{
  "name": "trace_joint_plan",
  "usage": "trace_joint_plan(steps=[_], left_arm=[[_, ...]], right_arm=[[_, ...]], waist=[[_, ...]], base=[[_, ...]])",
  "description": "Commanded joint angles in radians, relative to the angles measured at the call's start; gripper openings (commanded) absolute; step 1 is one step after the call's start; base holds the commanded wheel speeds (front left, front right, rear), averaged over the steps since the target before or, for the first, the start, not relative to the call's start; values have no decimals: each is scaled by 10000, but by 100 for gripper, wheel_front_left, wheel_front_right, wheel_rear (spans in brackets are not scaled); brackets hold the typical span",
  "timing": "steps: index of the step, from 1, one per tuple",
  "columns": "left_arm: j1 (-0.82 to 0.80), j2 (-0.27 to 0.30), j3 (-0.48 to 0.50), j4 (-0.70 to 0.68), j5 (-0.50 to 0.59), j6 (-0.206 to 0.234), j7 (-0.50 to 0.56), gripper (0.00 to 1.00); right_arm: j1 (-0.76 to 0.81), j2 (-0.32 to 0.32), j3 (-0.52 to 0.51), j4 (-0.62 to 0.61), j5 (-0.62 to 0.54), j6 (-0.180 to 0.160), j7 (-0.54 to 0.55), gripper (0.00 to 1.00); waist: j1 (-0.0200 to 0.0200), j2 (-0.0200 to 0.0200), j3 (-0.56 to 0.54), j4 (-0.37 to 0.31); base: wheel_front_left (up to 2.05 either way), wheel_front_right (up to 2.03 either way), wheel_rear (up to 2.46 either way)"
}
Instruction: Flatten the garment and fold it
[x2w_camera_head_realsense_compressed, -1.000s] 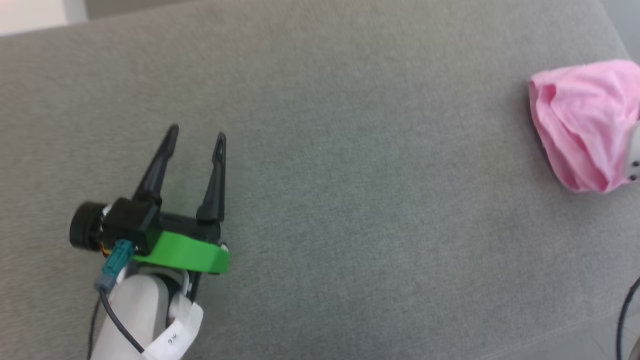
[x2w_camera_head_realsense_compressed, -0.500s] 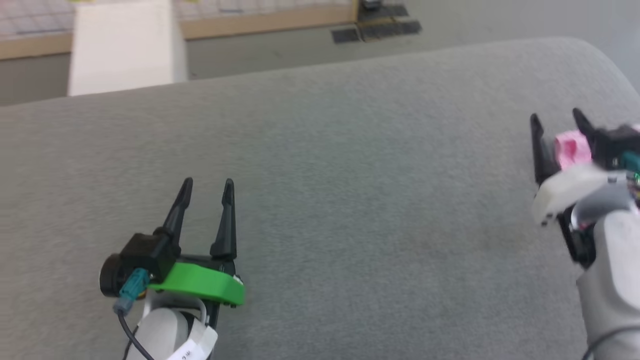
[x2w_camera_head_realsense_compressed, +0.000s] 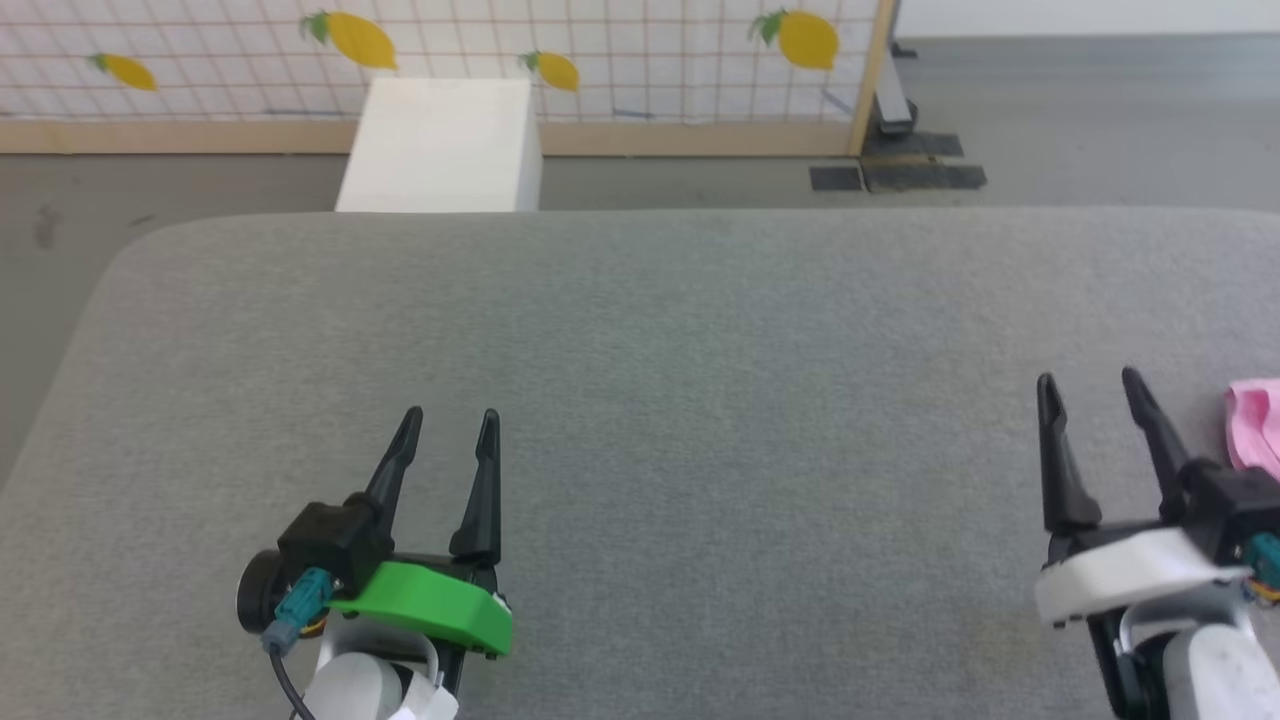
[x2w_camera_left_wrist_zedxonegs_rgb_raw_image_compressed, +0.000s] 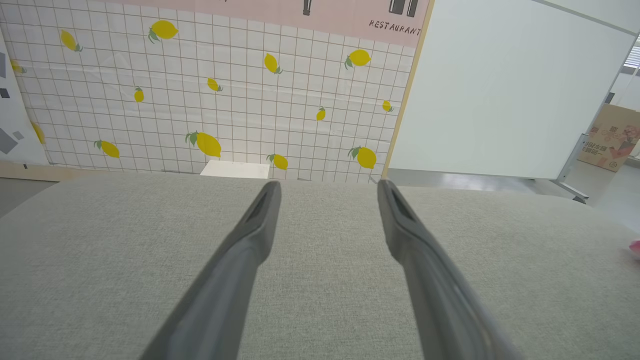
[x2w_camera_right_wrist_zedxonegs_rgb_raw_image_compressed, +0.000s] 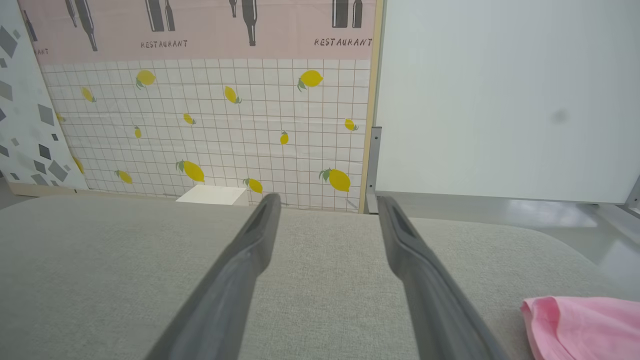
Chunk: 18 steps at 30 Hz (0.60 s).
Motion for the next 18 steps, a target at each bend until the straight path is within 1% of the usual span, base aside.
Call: trace_joint_plan(steps=[1,7,18], left_arm=[[159,-49,-9,65,-57,-39,-37,100],[298,-60,-12,184,-36,-13,-37,100],[342,-65,-25,259,-85,55,-37,100]], right_arm=[[280,143,-44,-197,-94,-17,-113,100],[1152,425,-186,-817,-277,-17,-278,100],[1670,447,-118,-979,102,-17,-297,100]], waist=[[1,0,-310,322],[1,0,-347,377],[1,0,-324,330]], base=[[0,0,0],[0,0,0],[0,0,0]])
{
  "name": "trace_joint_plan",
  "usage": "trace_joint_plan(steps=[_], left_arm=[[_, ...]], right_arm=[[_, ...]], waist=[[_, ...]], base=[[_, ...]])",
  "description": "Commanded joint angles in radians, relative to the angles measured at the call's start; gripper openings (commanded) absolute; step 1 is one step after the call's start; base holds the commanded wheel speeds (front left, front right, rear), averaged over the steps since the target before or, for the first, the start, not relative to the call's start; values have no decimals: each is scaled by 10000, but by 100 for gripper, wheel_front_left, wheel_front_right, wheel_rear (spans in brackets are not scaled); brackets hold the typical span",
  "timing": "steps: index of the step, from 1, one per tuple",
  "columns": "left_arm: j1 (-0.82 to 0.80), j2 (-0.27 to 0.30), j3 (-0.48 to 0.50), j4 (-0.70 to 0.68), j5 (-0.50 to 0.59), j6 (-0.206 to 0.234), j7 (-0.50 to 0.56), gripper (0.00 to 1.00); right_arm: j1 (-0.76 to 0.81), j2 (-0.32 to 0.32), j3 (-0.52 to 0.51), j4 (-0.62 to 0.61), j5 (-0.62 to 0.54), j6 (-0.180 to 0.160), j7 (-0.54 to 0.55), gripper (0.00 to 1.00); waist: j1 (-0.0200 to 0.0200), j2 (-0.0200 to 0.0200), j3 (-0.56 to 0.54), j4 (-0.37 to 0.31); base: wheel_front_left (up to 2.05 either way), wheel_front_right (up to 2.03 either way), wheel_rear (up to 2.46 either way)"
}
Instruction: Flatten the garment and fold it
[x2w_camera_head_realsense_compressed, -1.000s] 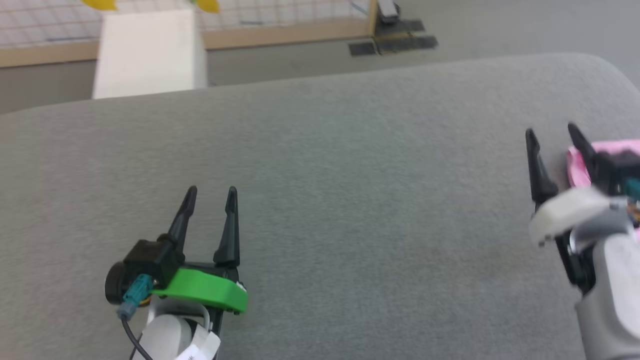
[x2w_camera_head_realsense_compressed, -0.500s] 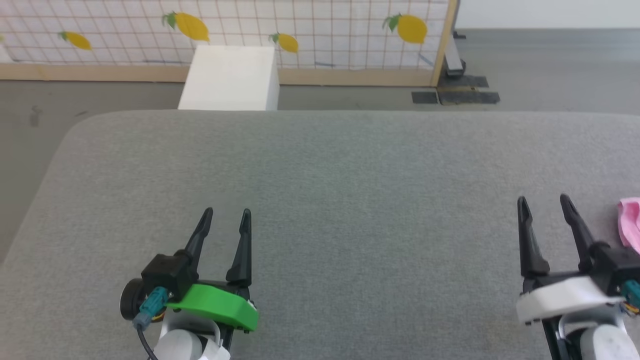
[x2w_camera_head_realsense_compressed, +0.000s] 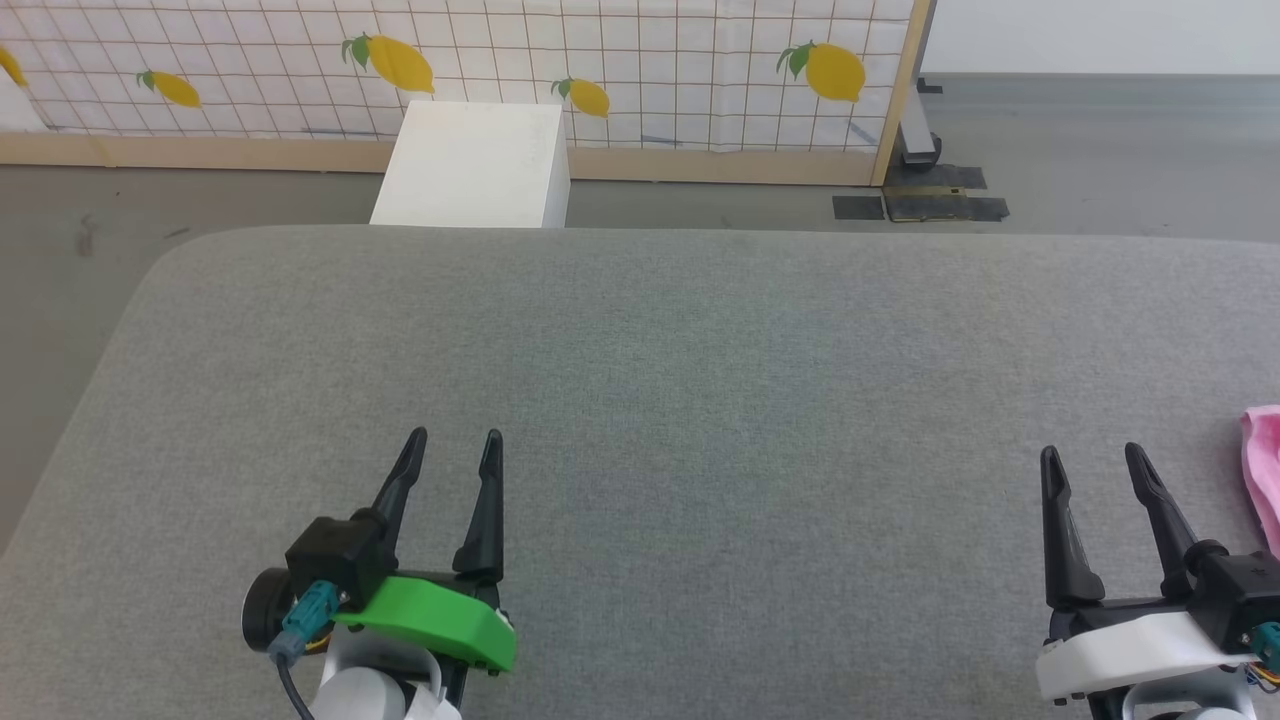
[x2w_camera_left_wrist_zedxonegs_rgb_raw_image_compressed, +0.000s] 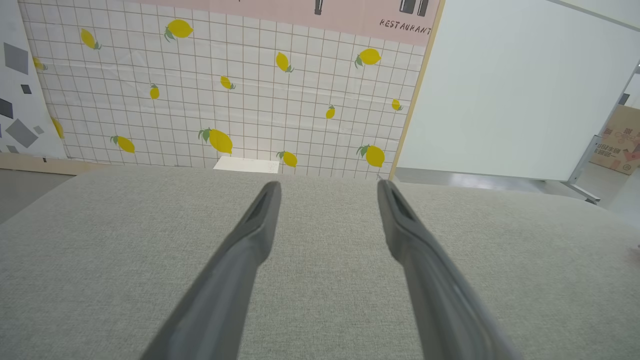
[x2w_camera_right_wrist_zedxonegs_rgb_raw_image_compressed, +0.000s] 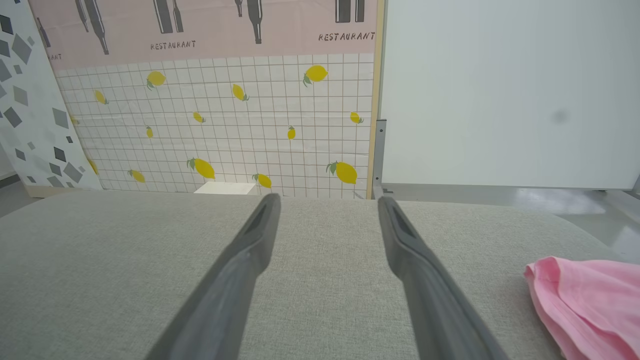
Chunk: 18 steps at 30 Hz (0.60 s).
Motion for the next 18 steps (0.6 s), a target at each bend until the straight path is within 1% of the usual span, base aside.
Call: trace_joint_plan(steps=[1,15,16,18], left_arm=[[146,-45,14,48,-85,50,-37,100],[116,-46,-19,237,-178,100,-37,100],[1,-4,-26,242,-84,54,0,0],[-6,2,-31,245,-77,53,15,0]], right_arm=[[68,28,50,-41,78,-17,-11,100],[-18,29,36,161,219,-17,82,100],[1,2,37,151,168,0,88,0],[1,0,34,149,166,0,93,0]], waist=[[1,0,9,-14],[1,0,29,-81],[1,0,29,-82],[1,0,28,-83]], base=[[0,0,0],[0,0,0],[0,0,0],[0,0,0]])
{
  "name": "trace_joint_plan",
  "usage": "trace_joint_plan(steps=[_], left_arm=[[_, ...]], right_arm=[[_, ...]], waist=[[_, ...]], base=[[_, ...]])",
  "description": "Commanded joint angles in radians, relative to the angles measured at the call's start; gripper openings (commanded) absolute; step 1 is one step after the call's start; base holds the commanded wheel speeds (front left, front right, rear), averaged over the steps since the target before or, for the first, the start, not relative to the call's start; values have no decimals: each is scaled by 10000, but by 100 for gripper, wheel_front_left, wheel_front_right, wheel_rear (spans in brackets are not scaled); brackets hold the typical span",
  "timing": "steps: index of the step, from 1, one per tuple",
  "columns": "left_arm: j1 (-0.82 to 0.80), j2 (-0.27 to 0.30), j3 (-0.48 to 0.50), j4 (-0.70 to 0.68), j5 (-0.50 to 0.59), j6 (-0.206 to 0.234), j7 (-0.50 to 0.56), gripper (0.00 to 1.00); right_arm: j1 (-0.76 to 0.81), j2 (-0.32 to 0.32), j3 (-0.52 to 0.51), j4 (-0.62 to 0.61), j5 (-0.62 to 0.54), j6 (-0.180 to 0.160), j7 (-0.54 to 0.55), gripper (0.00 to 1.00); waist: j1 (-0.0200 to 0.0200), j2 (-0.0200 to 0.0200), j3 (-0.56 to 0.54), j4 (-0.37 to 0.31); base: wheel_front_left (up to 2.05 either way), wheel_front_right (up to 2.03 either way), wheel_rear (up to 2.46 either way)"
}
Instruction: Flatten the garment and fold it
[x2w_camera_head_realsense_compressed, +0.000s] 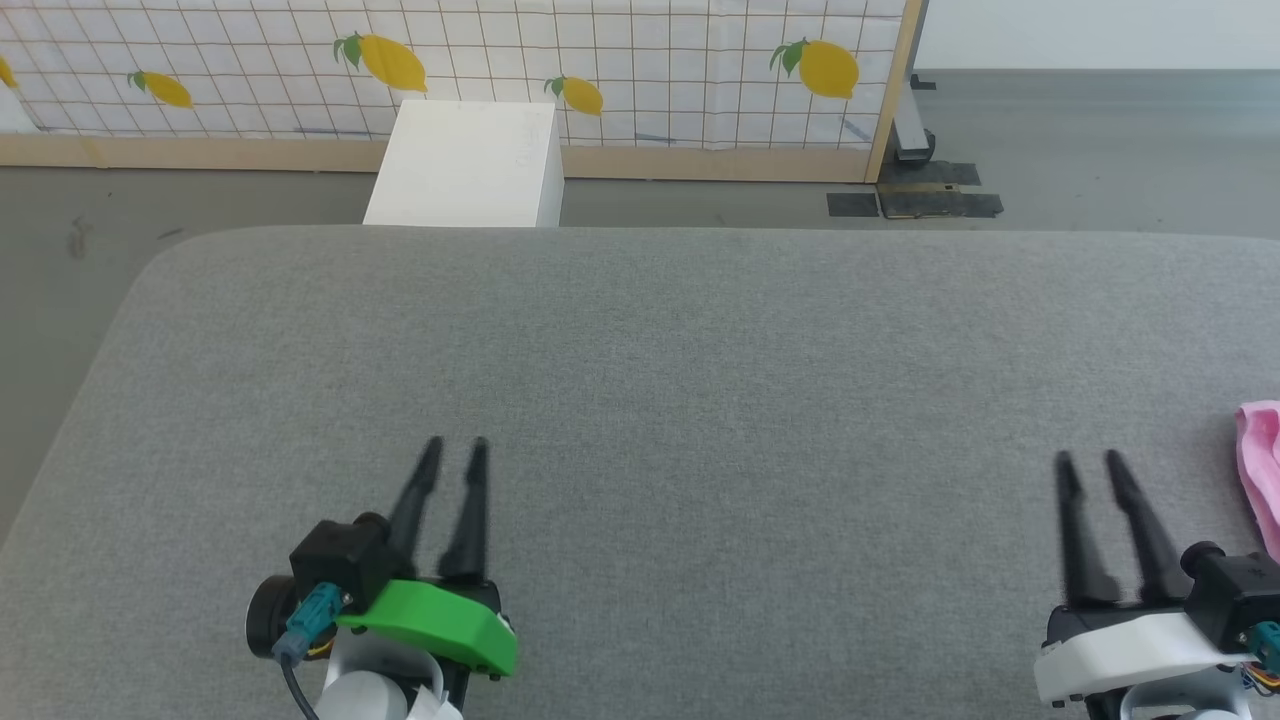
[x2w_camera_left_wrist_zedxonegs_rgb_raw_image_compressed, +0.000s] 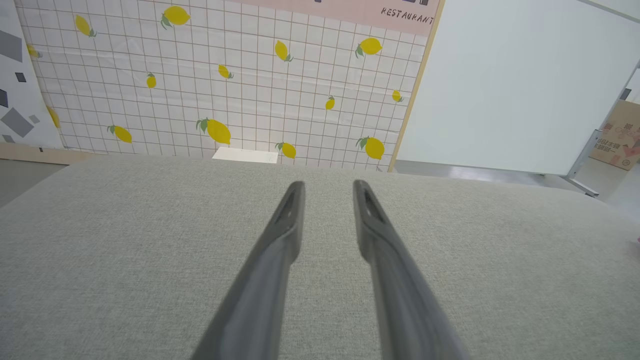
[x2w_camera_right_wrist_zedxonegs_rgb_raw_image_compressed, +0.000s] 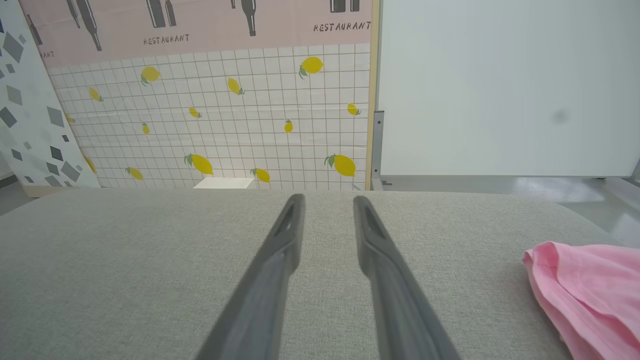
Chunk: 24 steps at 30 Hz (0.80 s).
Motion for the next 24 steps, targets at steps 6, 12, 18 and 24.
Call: trace_joint_plan(steps=[6,12,18,24], left_arm=[[0,0,-6,2,3,-1,5,0],[-1,0,-9,1,4,-1,6,0],[12,-1,11,-27,41,13,46,0],[51,-3,77,-113,154,53,167,0]], right_arm=[[-1,0,1,-1,-1,0,3,0],[-1,0,-2,-1,-1,0,3,0],[-10,1,17,-7,-15,0,38,0],[-38,2,73,-27,-57,-1,141,0]], waist=[[1,0,-1,0],[1,0,-3,0],[1,0,-7,5],[1,0,-17,20]], base=[[0,0,0],[0,0,0],[0,0,0],[0,0,0]])
